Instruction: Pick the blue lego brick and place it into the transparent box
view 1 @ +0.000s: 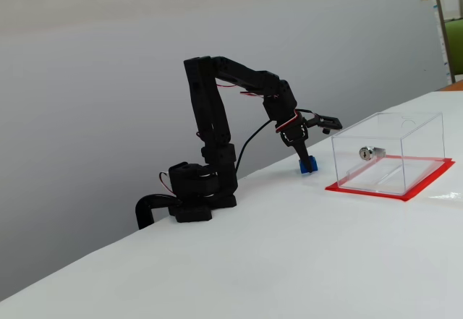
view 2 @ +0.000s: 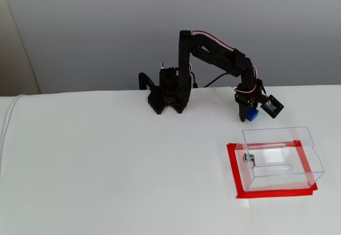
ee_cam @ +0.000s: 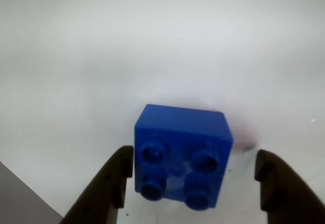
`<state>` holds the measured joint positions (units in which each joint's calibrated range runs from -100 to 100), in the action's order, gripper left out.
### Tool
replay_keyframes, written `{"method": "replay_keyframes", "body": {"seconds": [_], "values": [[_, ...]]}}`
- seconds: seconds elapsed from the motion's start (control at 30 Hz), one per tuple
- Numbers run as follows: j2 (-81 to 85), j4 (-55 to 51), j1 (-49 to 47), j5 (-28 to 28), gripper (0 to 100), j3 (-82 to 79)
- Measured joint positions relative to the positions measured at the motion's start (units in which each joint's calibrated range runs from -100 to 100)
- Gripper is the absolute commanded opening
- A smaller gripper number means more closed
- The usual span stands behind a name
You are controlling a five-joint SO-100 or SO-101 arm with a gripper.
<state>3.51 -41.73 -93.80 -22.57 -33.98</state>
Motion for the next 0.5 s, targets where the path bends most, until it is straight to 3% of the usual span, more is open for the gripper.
{"method": "replay_keyframes", "body": {"seconds": [0.3, 0.5], "values": [[0.08, 0.00, 0.21, 0.00, 8, 0.09], [0.08, 0.00, 0.21, 0.00, 9, 0.09]]}}
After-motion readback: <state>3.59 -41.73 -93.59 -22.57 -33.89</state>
